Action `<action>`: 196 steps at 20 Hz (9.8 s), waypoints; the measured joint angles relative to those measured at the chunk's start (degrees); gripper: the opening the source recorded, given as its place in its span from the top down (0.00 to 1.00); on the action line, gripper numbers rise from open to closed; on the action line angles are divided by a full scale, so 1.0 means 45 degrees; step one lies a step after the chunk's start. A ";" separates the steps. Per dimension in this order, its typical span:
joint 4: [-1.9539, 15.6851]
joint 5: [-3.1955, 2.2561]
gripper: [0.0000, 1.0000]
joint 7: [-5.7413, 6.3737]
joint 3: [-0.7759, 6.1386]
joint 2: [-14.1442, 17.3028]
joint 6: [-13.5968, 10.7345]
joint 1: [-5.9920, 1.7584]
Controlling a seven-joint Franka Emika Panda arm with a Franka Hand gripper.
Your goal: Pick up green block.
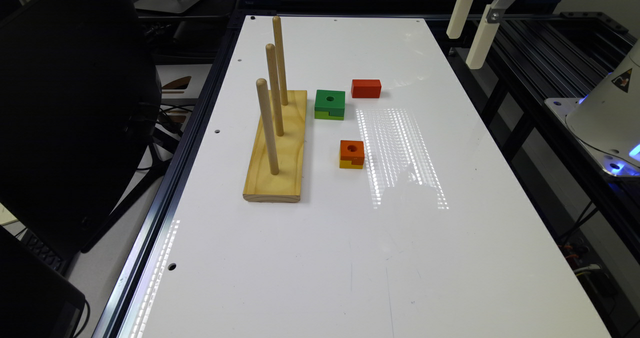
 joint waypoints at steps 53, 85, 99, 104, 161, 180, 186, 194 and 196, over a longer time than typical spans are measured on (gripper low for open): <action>0.3625 -0.0070 0.00 -0.1236 -0.0002 0.3998 0.0783 -0.1501; 0.6031 -0.0071 0.00 -0.1302 0.0000 0.7854 0.1982 -0.1609; 0.6034 -0.0071 0.00 -0.1305 0.0000 0.8247 0.2339 -0.1609; 0.6030 -0.0071 0.00 -0.1305 0.0000 0.8791 0.2780 -0.1609; 0.6535 -0.0073 0.00 -0.1316 0.0000 1.0455 0.4095 -0.1636; 0.6711 -0.0074 0.00 -0.1335 0.0000 1.1029 0.4556 -0.1656; 0.6712 -0.0075 0.00 -0.1338 0.0000 1.1029 0.4556 -0.1657; 0.6712 -0.0075 0.00 -0.1343 0.0000 1.1029 0.4557 -0.1659; 0.6713 -0.0075 0.00 -0.1344 0.0000 1.1029 0.4556 -0.1659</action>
